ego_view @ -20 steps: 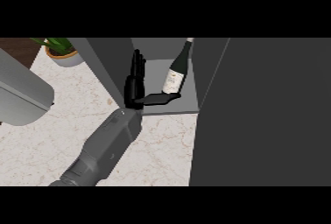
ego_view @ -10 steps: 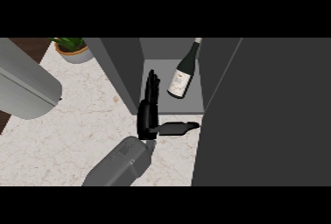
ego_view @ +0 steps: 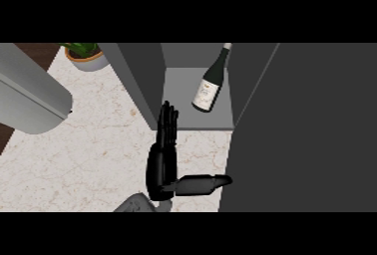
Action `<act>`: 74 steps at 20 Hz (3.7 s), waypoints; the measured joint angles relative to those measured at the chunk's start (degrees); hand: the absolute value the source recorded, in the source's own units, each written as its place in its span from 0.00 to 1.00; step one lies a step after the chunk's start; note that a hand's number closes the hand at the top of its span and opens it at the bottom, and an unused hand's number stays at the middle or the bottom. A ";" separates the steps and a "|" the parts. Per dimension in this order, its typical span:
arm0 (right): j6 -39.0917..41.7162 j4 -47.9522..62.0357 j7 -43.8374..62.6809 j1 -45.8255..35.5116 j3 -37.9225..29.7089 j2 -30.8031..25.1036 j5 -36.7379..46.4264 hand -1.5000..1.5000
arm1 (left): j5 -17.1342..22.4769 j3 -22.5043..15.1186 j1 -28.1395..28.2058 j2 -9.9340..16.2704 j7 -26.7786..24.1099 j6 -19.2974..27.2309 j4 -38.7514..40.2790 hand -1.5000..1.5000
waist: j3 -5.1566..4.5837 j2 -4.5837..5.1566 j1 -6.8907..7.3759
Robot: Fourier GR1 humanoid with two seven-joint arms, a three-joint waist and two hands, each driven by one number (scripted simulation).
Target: Pick up the wine, place it into the cabinet and close the cabinet
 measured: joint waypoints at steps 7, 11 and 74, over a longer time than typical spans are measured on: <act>0.76 -0.75 1.53 0.41 -0.23 -0.84 -0.53 0.00 | -5.05 -3.62 9.23 3.44 3.14 3.84 -13.22 0.00 | 0.00 0.05 -0.12; 1.45 -0.47 3.25 -0.94 -0.69 -1.18 -1.53 0.00 | -5.74 -3.69 13.28 7.89 3.61 1.83 -19.80 0.00 | -0.01 0.08 -0.08; -30.59 7.11 11.49 -23.31 43.60 -9.95 6.17 1.00 | 19.13 37.48 35.40 37.85 10.00 -40.04 -34.32 0.00 | -0.25 0.18 1.54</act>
